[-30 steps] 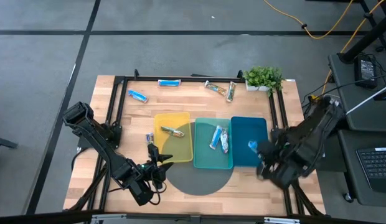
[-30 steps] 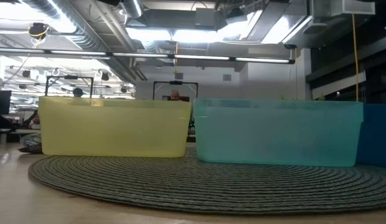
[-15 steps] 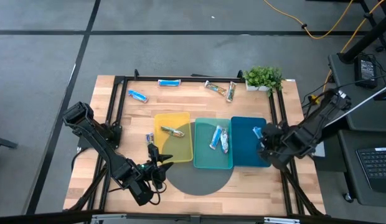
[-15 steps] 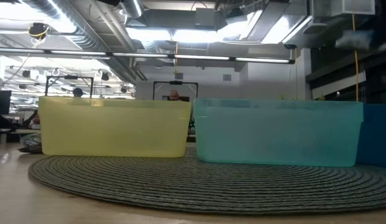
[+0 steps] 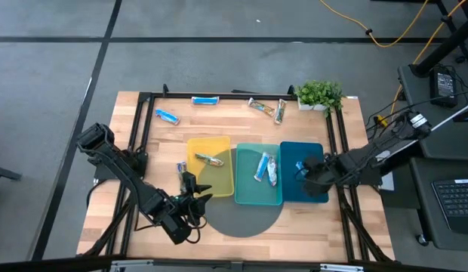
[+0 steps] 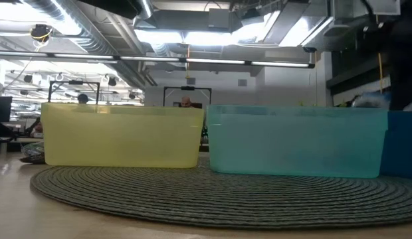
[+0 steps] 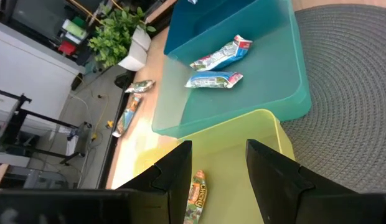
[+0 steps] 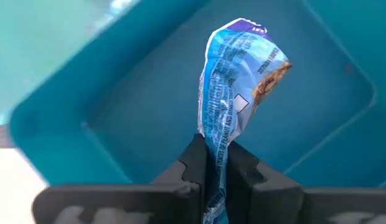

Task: Pick and place Granola Bars by type
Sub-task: Put the blue granola bar into the blue bin

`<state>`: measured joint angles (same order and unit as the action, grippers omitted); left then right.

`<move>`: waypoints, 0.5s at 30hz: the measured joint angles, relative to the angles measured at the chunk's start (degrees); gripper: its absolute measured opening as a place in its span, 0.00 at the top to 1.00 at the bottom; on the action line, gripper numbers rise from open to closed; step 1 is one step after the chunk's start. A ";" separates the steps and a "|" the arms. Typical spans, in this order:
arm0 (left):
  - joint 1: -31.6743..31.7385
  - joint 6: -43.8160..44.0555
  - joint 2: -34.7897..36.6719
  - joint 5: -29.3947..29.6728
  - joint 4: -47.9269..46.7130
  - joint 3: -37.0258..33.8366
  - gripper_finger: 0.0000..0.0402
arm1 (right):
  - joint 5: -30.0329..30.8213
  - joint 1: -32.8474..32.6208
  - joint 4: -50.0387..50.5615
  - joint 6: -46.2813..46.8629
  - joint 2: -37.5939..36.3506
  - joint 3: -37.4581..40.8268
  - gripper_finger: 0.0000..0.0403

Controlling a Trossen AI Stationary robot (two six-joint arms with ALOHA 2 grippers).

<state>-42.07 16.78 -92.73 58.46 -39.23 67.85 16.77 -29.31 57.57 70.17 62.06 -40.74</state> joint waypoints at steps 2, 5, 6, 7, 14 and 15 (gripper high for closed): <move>0.29 0.00 0.00 -0.24 0.01 0.00 0.64 | -0.47 1.58 -0.30 -0.67 0.00 0.85 0.91; 0.37 -0.12 0.00 -0.28 0.01 0.00 0.64 | -1.08 3.42 -1.35 -2.80 0.00 1.46 0.91; 0.37 -0.21 0.00 -0.28 0.00 0.00 0.64 | -1.25 3.96 -1.91 -3.14 0.00 1.69 0.91; 0.35 -0.20 0.00 -0.28 0.00 0.00 0.64 | -1.30 4.50 -2.51 -3.50 0.02 1.90 0.91; 0.35 -0.13 0.00 -0.30 -0.01 0.00 0.64 | -2.61 8.31 -12.18 -7.63 0.04 6.63 0.91; 0.35 -0.12 0.00 -0.30 -0.01 0.00 0.64 | -3.10 8.74 -13.01 -7.77 0.04 7.37 0.91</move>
<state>-41.71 16.66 -92.73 58.15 -39.24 67.85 13.67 -20.57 44.56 62.40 62.11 -33.37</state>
